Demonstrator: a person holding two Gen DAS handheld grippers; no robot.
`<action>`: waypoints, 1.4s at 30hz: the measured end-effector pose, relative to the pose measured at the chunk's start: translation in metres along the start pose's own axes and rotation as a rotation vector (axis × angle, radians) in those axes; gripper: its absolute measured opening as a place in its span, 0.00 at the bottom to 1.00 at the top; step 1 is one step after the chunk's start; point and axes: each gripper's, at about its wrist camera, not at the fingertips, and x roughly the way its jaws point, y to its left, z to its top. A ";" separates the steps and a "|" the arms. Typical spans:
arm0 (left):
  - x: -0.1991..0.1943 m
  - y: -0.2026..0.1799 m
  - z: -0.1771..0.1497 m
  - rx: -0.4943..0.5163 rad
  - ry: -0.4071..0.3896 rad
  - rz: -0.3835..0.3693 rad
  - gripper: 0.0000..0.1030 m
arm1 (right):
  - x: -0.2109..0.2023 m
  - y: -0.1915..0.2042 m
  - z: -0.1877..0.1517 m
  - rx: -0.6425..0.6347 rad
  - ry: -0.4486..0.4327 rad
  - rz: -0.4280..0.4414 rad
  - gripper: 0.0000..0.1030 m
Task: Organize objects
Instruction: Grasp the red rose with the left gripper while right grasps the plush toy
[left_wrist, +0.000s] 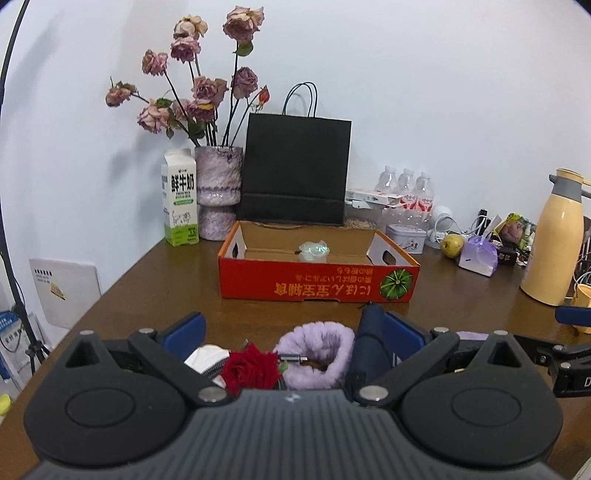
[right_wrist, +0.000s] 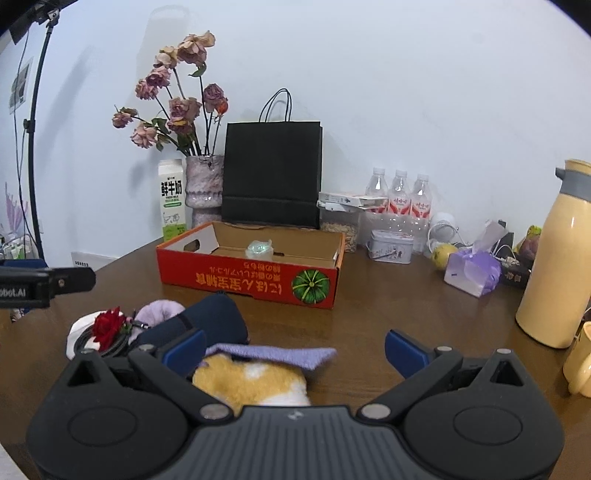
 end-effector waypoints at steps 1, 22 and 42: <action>0.000 0.001 -0.002 0.001 0.002 -0.001 1.00 | -0.001 -0.001 -0.004 0.000 -0.002 -0.004 1.00; 0.020 0.013 -0.040 0.028 0.121 0.035 1.00 | 0.045 -0.005 -0.050 0.004 0.172 0.060 1.00; 0.095 0.051 -0.041 -0.120 0.209 -0.019 0.62 | 0.082 0.000 -0.054 0.095 0.227 0.101 0.56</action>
